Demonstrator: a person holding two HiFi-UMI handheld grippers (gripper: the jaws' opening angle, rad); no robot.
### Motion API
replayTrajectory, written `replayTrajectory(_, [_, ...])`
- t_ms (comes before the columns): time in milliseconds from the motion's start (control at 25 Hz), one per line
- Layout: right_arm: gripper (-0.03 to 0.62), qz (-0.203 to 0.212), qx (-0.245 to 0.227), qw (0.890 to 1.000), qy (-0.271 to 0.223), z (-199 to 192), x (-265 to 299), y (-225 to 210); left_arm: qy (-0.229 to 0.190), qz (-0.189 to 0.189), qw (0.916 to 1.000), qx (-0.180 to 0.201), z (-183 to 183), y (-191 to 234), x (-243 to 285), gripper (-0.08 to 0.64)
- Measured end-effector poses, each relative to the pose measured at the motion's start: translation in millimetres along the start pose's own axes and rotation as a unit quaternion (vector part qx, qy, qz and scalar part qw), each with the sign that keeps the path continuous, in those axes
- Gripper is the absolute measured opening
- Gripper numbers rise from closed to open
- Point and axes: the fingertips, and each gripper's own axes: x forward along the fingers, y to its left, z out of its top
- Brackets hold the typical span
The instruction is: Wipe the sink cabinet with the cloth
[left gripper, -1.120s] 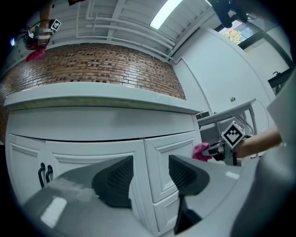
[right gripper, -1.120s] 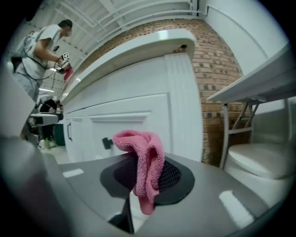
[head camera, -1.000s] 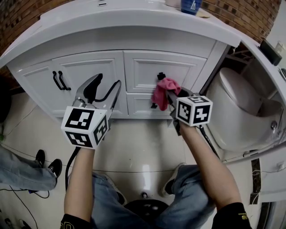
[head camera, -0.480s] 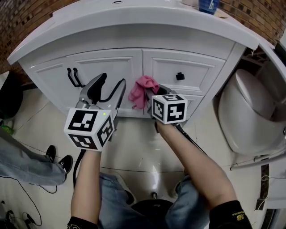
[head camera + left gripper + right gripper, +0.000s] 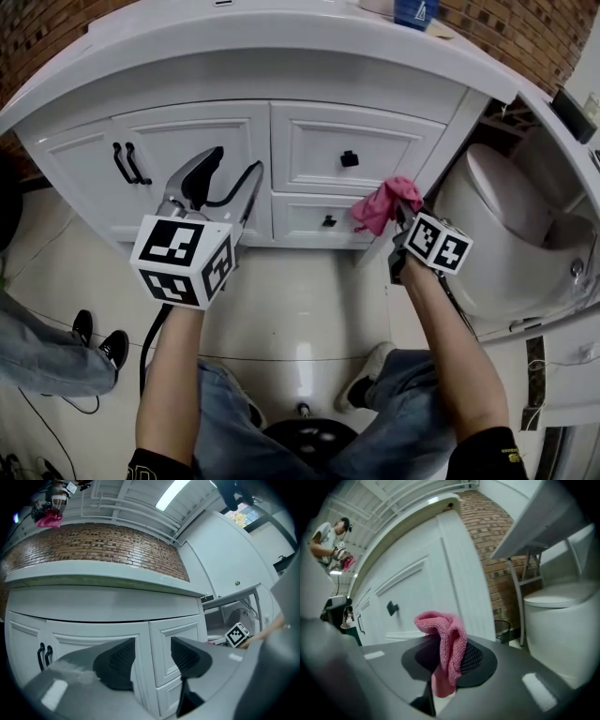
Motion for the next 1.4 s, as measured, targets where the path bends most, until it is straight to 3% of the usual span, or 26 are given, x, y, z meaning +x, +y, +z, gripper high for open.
replayTrajectory(80, [0.075, -0.021, 0.011, 1.0, -0.002, 5, -8, -27, -0.002, -0.001, 1.0, -0.002, 1, -3, 2, 0.238])
replayTrajectory(160, [0.075, -0.016, -0.01, 1.0, 0.009, 4, -8, -29, -0.001, 0.0, 1.0, -0.003, 1, -5, 3, 0.238])
replayTrajectory(240, [0.075, 0.016, -0.039, 0.999, 0.033, -10, -3, -7, 0.002, 0.002, 1.0, -0.002, -1, -5, 2, 0.238])
replayTrajectory(360, [0.075, 0.101, -0.07, 0.989, 0.077, -46, 14, 61, 0.005, 0.008, 1.0, 0.003, -3, -1, -1, 0.238])
replayTrajectory(440, [0.075, 0.159, -0.115, 0.976, 0.098, -67, 26, 115, 0.008, 0.015, 0.9998, 0.009, -4, 3, -4, 0.238])
replayTrajectory(600, [0.075, 0.239, -0.259, 0.931, 0.096, -84, 42, 205, 0.022, 0.027, 0.9991, 0.023, -10, 12, -13, 0.238])
replayTrajectory(680, [0.075, 0.265, -0.27, 0.922, 0.082, -80, 50, 233, 0.029, 0.037, 0.9984, 0.03, -15, 19, -19, 0.238])
replayTrajectory(760, [0.075, 0.269, -0.237, 0.93, 0.08, -74, 59, 243, 0.036, 0.047, 0.9977, 0.033, -20, 27, -24, 0.238])
replayTrajectory(920, [0.075, 0.23, -0.116, 0.961, 0.102, -61, 69, 219, 0.052, 0.058, 0.9966, 0.027, -31, 42, -27, 0.238])
replayTrajectory(960, [0.075, 0.219, -0.112, 0.964, 0.105, -59, 67, 208, 0.054, 0.057, 0.9966, 0.027, -32, 42, -25, 0.238])
replayTrajectory(1120, [0.075, 0.16, -0.179, 0.965, 0.106, -52, 50, 140, 0.06, 0.026, 0.997, 0.041, -37, 25, -10, 0.238])
replayTrajectory(1200, [0.075, 0.111, -0.157, 0.976, 0.097, -44, 39, 87, 0.064, 0.006, 0.9968, 0.048, -41, 13, -1, 0.238])
replayTrajectory(1280, [0.075, 0.055, -0.103, 0.99, 0.08, -34, 26, 32, 0.066, -0.013, 0.9968, 0.043, -44, 1, 6, 0.238])
replayTrajectory(1400, [0.075, 0.005, -0.052, 0.997, 0.064, -24, 14, -16, 0.067, -0.034, 0.9967, 0.029, -47, -16, 13, 0.238])
